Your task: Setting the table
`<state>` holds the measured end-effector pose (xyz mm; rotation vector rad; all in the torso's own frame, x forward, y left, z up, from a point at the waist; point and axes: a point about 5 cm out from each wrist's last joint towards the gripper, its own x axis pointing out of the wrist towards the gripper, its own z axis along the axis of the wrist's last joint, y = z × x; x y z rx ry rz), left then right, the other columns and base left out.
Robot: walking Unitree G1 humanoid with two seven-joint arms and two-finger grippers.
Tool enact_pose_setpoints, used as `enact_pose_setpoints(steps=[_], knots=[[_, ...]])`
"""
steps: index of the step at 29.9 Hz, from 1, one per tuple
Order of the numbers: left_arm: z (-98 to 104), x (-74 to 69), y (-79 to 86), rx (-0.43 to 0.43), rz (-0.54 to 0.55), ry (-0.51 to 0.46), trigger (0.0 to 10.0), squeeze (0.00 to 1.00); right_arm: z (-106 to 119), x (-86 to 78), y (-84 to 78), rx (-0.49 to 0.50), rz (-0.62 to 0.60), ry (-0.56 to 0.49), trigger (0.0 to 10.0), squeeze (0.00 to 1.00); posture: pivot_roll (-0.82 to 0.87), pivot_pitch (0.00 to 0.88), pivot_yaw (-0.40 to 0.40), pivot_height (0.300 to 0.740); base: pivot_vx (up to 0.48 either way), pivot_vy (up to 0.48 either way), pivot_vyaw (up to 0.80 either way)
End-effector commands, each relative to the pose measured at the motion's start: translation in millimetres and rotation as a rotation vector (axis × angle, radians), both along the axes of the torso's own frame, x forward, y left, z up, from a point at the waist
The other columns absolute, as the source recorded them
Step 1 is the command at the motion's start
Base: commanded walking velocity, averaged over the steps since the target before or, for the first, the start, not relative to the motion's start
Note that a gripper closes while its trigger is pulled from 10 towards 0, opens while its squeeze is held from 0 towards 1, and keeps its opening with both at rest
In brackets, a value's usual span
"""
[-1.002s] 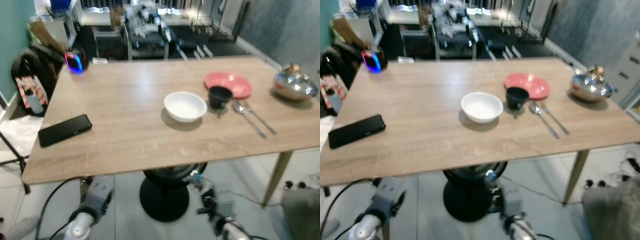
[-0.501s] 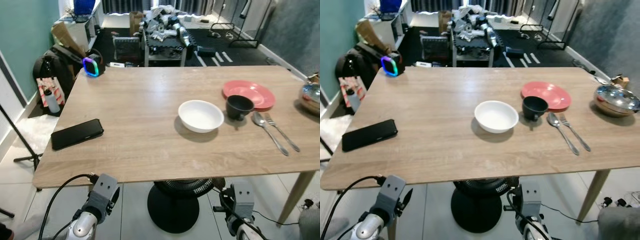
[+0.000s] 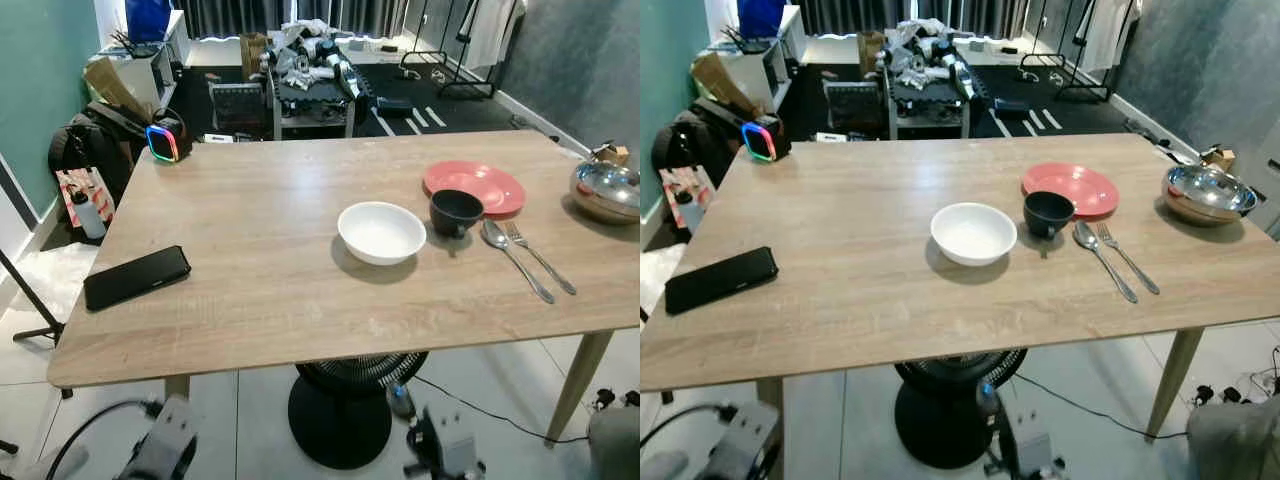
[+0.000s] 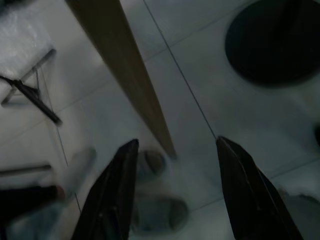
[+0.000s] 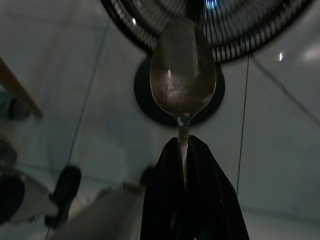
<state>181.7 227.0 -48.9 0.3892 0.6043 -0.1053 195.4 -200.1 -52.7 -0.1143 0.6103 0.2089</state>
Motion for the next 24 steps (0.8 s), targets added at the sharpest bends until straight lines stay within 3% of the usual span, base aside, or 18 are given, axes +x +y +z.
enact_pose_setpoints(steps=[1, 3, 7, 9, 13, 17, 21, 24], knots=[[0, -4.3, 4.3, -0.001, -0.001, 0.006, 10.0, 0.00, 0, -1.7, -9.2, 0.005, -0.056, 0.005, 10.0, 0.00, -0.02, 0.000, 0.032, 0.740, 0.000, 0.000, 0.00], [0, -11.7, 7.7, -0.004, 0.003, 0.001, 10.0, 0.00, 2, -7.9, -25.8, 0.039, -0.195, -0.005, 10.0, 0.00, -0.02, 0.000, 0.031, 0.740, 0.000, 0.000, 0.00], [3, -15.1, 10.1, -0.010, 0.004, -0.011, 10.0, 0.00, 5, -12.1, -37.4, 0.059, -0.277, -0.033, 10.0, 0.00, -0.02, 0.000, 0.039, 0.740, 0.000, 0.000, 0.00], [11, -21.1, 13.0, -0.032, -0.014, -0.043, 10.0, 0.00, 20, -20.1, -53.4, 0.101, -0.364, -0.126, 10.0, 0.00, -0.03, 0.000, 0.047, 0.740, 0.000, 0.000, 0.00], [18, -25.8, 13.8, -0.043, -0.038, -0.065, 10.0, 0.00, 32, -28.1, -57.4, 0.109, -0.359, -0.174, 10.0, 0.00, -0.03, 0.000, 0.049, 0.740, 0.000, 0.000, 0.00], [26, -35.2, 17.0, -0.050, -0.057, -0.078, 10.0, 0.00, 42, -48.2, -57.3, 0.111, -0.340, -0.191, 10.0, 0.00, -0.03, 0.002, 0.053, 0.740, 0.000, 0.000, 0.00], [29, -37.7, 17.3, -0.057, -0.074, -0.080, 10.0, 0.00, 56, -52.9, -56.2, 0.212, -0.372, -0.256, 10.0, 0.00, -0.03, 0.008, 0.060, 0.740, 0.000, 0.000, 0.00], [35, -37.6, 15.2, -0.072, -0.114, -0.101, 10.0, 0.00, 75, -44.8, -59.6, 0.340, -0.437, -0.338, 10.0, 0.00, -0.03, 0.009, 0.065, 0.740, 0.000, 0.000, 0.00]])
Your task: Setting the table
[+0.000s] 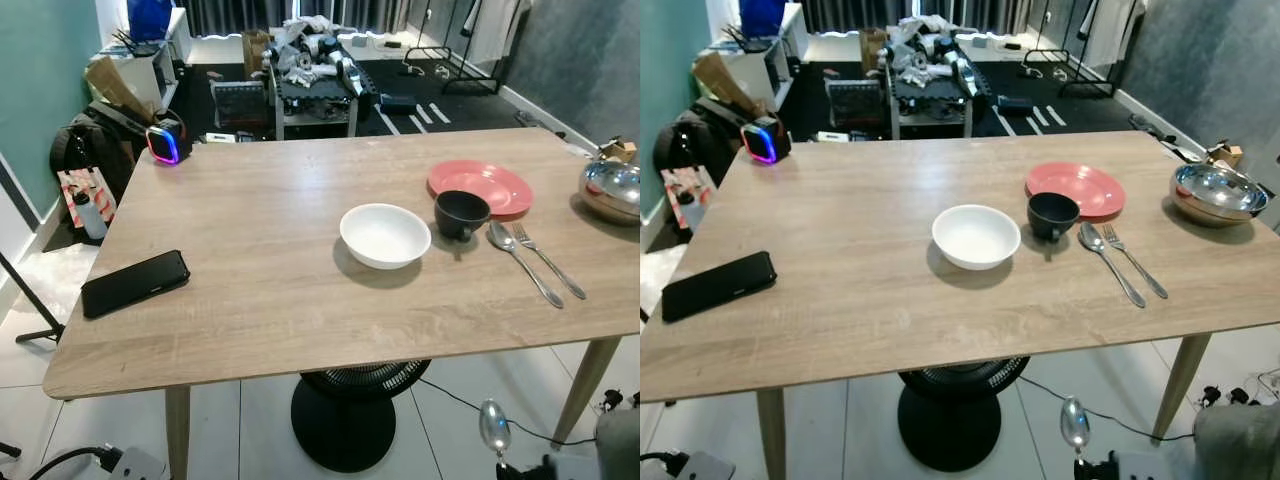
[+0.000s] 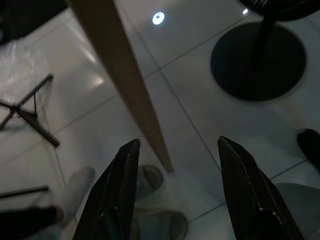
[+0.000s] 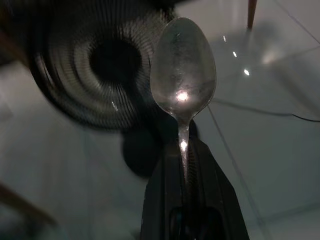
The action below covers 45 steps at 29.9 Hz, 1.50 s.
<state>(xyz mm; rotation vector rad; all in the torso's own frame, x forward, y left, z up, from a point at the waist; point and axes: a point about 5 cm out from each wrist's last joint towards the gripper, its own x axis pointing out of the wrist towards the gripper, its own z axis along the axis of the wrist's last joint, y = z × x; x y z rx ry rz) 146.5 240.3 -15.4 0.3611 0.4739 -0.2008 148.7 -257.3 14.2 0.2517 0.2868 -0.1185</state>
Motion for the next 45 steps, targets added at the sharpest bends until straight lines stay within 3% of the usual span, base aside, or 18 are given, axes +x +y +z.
enact_pose_setpoints(steps=[1, 5, 14, 17, 18, 22, 25, 29, 32, 39, 45], knots=[[4, -2.1, 1.2, -0.012, -0.026, 0.002, 10.0, 0.00, 15, 4.0, -4.0, 0.064, -0.036, -0.065, 10.0, 0.00, -0.03, 0.008, 0.068, 0.740, 0.000, 0.000, 0.00], [21, -0.1, -1.9, -0.058, -0.111, -0.022, 10.0, 0.00, 41, 10.9, -6.2, 0.106, -0.022, -0.149, 10.0, 0.00, -0.03, 0.010, 0.072, 0.740, 0.000, 0.000, 0.00], [56, -2.7, -7.1, -0.128, -0.273, -0.068, 10.0, 0.00, 67, 12.2, 1.1, 0.225, 0.023, -0.232, 10.0, 0.00, -0.02, 0.017, 0.070, 0.740, 0.000, 0.000, 0.00], [69, -0.8, -9.2, -0.142, -0.320, -0.091, 10.0, 0.00, 81, 18.6, 5.7, 0.272, 0.047, -0.278, 10.0, 0.00, -0.02, 0.016, 0.073, 0.740, 0.000, 0.000, 0.00], [80, 5.2, -8.9, -0.152, -0.329, -0.123, 10.0, 0.00, 93, 28.5, 13.3, 0.269, 0.093, -0.309, 10.0, 0.00, -0.02, 0.011, 0.073, 0.740, 0.000, 0.000, 0.00], [102, 27.1, -6.7, -0.151, -0.296, -0.221, 10.0, 0.00, 111, 53.0, 30.7, 0.183, 0.167, -0.341, 10.0, 0.00, -0.01, 0.006, 0.069, 0.740, 0.000, 0.000, 0.00], [150, 66.8, -20.0, -0.180, -0.220, -0.398, 10.0, 0.00, 121, 92.6, 49.7, 0.052, 0.182, -0.375, 10.0, 0.00, 0.00, 0.000, 0.054, 0.740, 0.000, 0.000, 0.00], [163, 77.5, -23.9, -0.204, -0.181, -0.447, 10.0, 0.00, 123, 107.3, 57.0, 0.001, 0.186, -0.377, 10.0, 0.00, 0.02, 0.000, 0.049, 0.740, 0.000, 0.000, 0.00], [181, 96.9, -27.6, -0.263, -0.081, -0.539, 10.0, 0.00, 120, 134.0, 75.7, -0.086, 0.233, -0.335, 10.0, 0.00, 0.04, 0.000, 0.033, 0.740, 0.000, 0.000, 0.00], [197, 111.0, -30.3, -0.329, 0.013, -0.607, 10.0, 0.00, 125, 155.8, 89.7, -0.110, 0.228, -0.321, 10.0, 0.00, 0.05, 0.000, 0.024, 0.740, 0.000, 0.000, 0.00], [197, 114.4, -37.3, -0.318, 0.025, -0.575, 10.0, 0.00, 129, 156.4, 112.7, -0.105, 0.312, -0.344, 10.0, 0.00, 0.04, 0.000, 0.026, 0.740, 0.000, 0.000, 0.00]])
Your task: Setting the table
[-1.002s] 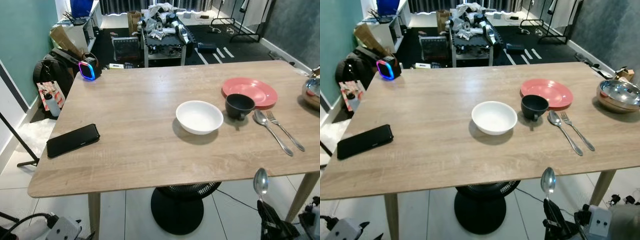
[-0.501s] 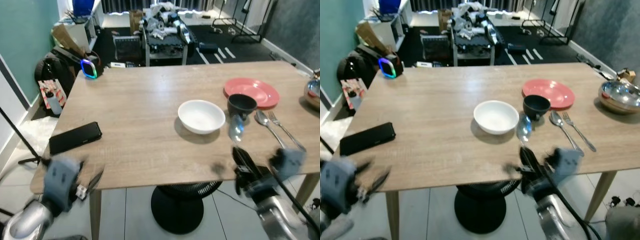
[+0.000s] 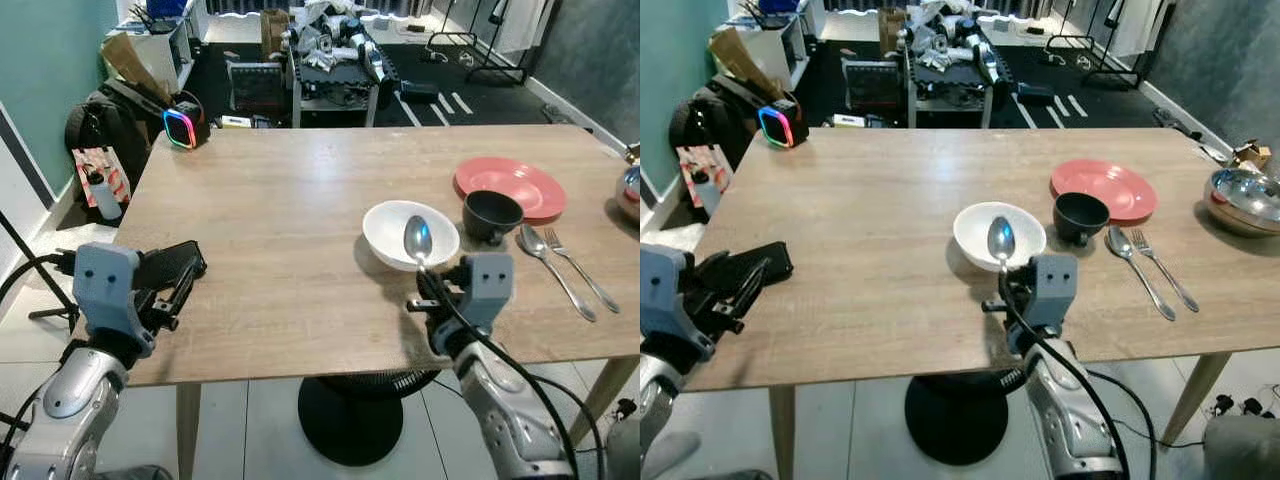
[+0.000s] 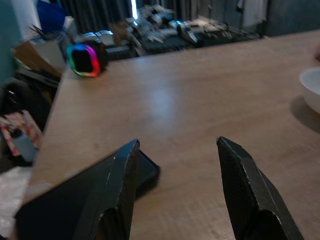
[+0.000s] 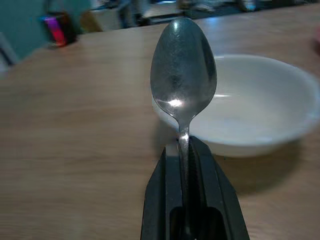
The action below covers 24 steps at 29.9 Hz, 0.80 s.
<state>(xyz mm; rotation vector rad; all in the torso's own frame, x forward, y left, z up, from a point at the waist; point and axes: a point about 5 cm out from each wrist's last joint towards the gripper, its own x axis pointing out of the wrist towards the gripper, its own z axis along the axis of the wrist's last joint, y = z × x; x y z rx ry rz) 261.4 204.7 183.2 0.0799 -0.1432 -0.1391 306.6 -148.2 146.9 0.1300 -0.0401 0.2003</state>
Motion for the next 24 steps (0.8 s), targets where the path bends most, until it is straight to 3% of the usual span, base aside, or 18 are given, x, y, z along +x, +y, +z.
enact_pose_setpoints(steps=[1, 4, 8, 12, 16, 24], knots=[[-2, 1.0, -3.4, 0.011, 0.007, 0.025, 10.0, 0.00, -9, -4.0, 7.5, -0.024, 0.036, 0.034, 10.0, 0.00, 0.04, 0.000, 0.026, 0.740, 0.000, 0.000, 0.00], [-3, 5.2, -5.9, 0.004, 0.015, 0.032, 10.0, 0.00, -26, -10.4, 17.2, -0.072, 0.078, 0.095, 10.0, 0.00, 0.03, 0.000, 0.031, 0.740, 0.000, 0.000, 0.00], [-3, 8.1, -8.6, -0.001, 0.013, 0.034, 10.0, 0.00, -39, -15.1, 25.2, -0.053, 0.088, 0.154, 10.0, 0.00, 0.03, 0.000, 0.032, 0.740, 0.000, 0.000, 0.00], [-4, 11.1, -13.4, -0.009, 0.004, 0.040, 10.0, 0.00, -53, -12.9, 27.3, -0.008, 0.013, 0.222, 10.0, 0.00, 0.02, 0.000, 0.036, 0.740, 0.000, 0.000, 0.00], [-5, 11.2, -21.7, -0.011, -0.019, 0.049, 10.0, 0.00, -52, -3.5, 28.3, 0.088, -0.054, 0.215, 10.0, 0.00, 0.03, 0.000, 0.036, 0.740, 0.000, 0.000, 0.00], [-9, 9.5, -26.3, -0.014, -0.026, 0.060, 10.0, 0.00, -48, 3.8, 40.9, 0.075, 0.001, 0.201, 10.0, 0.00, 0.03, 0.000, 0.030, 0.740, 0.000, 0.000, 0.00]])
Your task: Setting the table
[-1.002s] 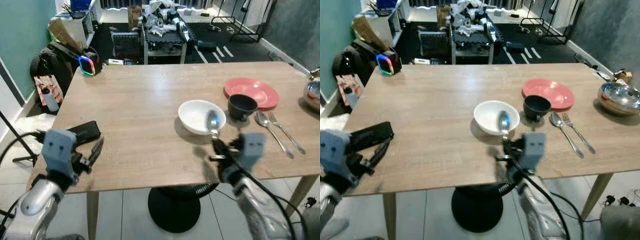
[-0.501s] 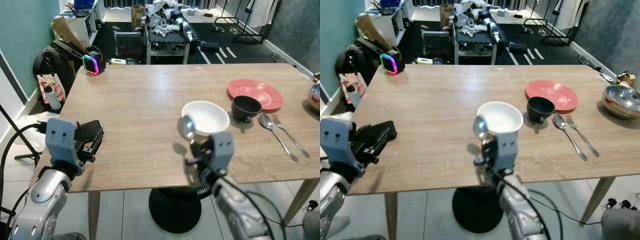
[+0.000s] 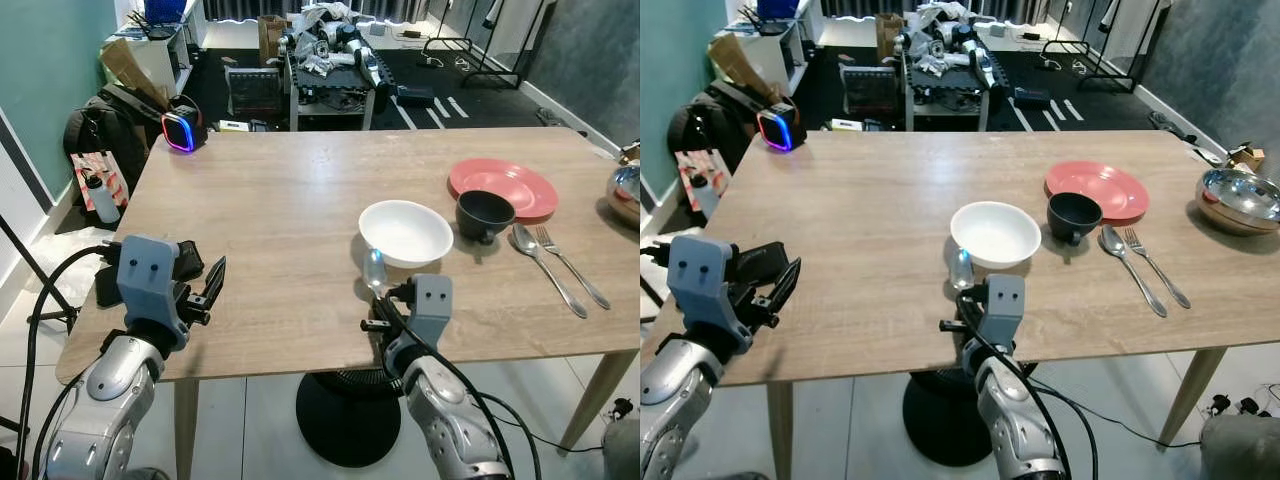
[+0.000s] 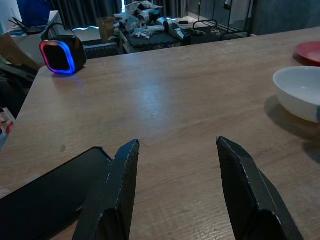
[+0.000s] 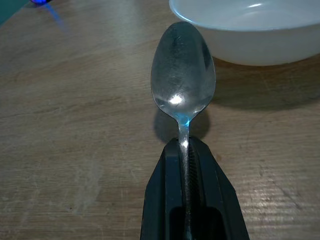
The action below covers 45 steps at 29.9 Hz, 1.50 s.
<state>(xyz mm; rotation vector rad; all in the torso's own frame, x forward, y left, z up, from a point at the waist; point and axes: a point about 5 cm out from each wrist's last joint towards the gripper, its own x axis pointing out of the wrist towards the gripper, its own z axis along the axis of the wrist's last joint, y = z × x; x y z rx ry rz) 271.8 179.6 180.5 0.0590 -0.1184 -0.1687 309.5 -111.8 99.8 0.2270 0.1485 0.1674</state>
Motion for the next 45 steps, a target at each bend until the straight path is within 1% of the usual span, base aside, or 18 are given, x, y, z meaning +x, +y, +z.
enact_pose_setpoints(steps=[1, 5, 7, 8, 9, 11, 14, 15, 17, 22, 29, 30, 36, 37, 38, 39, 44, 45], knots=[[-6, -0.9, -1.2, 0.004, 0.004, 0.033, 10.0, 0.00, -1, 1.0, 4.5, -0.001, 0.019, 0.002, 10.0, 0.00, 0.03, 0.000, 0.030, 0.740, 0.000, 0.000, 0.00], [-10, -1.4, -6.1, -0.020, -0.022, 0.061, 10.0, 0.00, -7, 4.1, 15.2, -0.021, 0.060, 0.018, 10.0, 0.00, 0.03, 0.000, 0.028, 0.740, 0.000, 0.000, 0.00], [-17, -6.1, -15.9, -0.070, -0.128, 0.143, 10.0, 0.00, -9, 5.9, 19.9, -0.032, 0.072, 0.024, 10.0, 0.00, 0.03, 0.000, 0.029, 0.740, 0.000, 0.000, 0.00], [-17, -6.1, -15.9, -0.070, -0.128, 0.143, 10.0, 0.00, -9, 5.9, 19.9, -0.032, 0.072, 0.024, 10.0, 0.00, 0.03, 0.000, 0.029, 0.740, 0.000, 0.000, 0.00], [-30, -18.9, -25.7, 0.014, -0.288, 0.248, 10.0, 0.00, -10, 9.6, 24.5, -0.033, 0.076, 0.025, 10.0, 0.00, 0.04, 0.000, 0.031, 0.740, 0.000, 0.000, 0.00], [-35, -26.1, -27.6, 0.060, -0.354, 0.292, 10.0, 0.00, -9, 11.3, 26.6, -0.032, 0.079, 0.023, 10.0, 0.00, 0.04, 0.000, 0.032, 0.740, 0.000, 0.000, 0.00], [-33, -42.5, -17.9, 0.127, -0.458, 0.327, 10.0, 0.00, -5, 15.7, 32.7, -0.027, 0.101, 0.007, 10.0, 0.00, 0.04, 0.000, 0.037, 0.740, 0.000, 0.000, 0.00], [-26, -50.8, -4.2, 0.198, -0.493, 0.339, 10.0, 0.00, -2, 18.4, 37.4, -0.022, 0.115, -0.001, 10.0, 0.00, 0.04, 0.000, 0.040, 0.740, 0.000, 0.000, 0.00], [-24, -53.0, 0.0, 0.225, -0.501, 0.341, 10.0, 0.00, -1, 19.2, 38.7, -0.023, 0.118, -0.003, 10.0, 0.00, 0.04, 0.000, 0.040, 0.740, 0.000, 0.000, 0.00], [-5, -65.2, 29.6, 0.369, -0.523, 0.367, 10.0, 0.00, -3, 25.2, 50.5, -0.032, 0.147, 0.013, 10.0, 0.00, 0.07, 0.000, 0.031, 0.740, 0.000, 0.000, 0.00], [-5, -65.9, 27.1, 0.371, -0.530, 0.362, 10.0, 0.00, -9, 25.5, 55.5, -0.078, 0.165, 0.041, 10.0, 0.00, 0.07, 0.000, 0.027, 0.740, 0.000, 0.000, 0.00], [-5, -65.9, 21.5, 0.349, -0.543, 0.352, 10.0, 0.00, -12, 27.4, 51.0, -0.085, 0.135, 0.054, 10.0, 0.00, 0.07, 0.000, 0.024, 0.740, 0.000, 0.000, 0.00], [-5, -66.9, 15.9, 0.333, -0.570, 0.350, 10.0, 0.00, -13, 31.6, 37.2, -0.087, 0.074, 0.062, 10.0, 0.00, 0.06, 0.000, 0.027, 0.740, 0.000, 0.000, 0.00], [-6, -67.2, 15.9, 0.339, -0.576, 0.355, 10.0, 0.00, -13, 32.4, 34.4, -0.084, 0.064, 0.062, 10.0, 0.59, 0.06, 0.000, 0.030, 0.740, 0.000, 0.000, 0.00], [-6, -67.2, 15.9, 0.339, -0.576, 0.355, 10.0, 0.00, -13, 32.4, 34.4, -0.084, 0.064, 0.062, 10.0, 0.59, 0.06, 0.000, 0.030, 0.740, 0.000, 0.000, 0.00], [-6, -68.0, 16.7, 0.346, -0.582, 0.360, 10.0, 0.00, -13, 33.4, 32.7, -0.075, 0.058, 0.061, 10.0, 1.00, 0.06, 0.000, 0.031, 0.740, 0.000, 0.000, 0.00], [-6, -69.0, 19.0, 0.359, -0.589, 0.369, 10.0, 0.00, -9, 36.1, 31.2, -0.029, 0.044, 0.048, 10.0, 1.00, 0.06, 0.000, 0.036, 0.740, 0.000, 0.000, 0.00], [-6, -69.1, 19.0, 0.359, -0.590, 0.369, 10.0, 0.00, -8, 36.5, 31.3, -0.019, 0.042, 0.043, 10.0, 0.00, 0.06, 0.000, 0.037, 0.740, 0.000, 0.000, 0.00]])
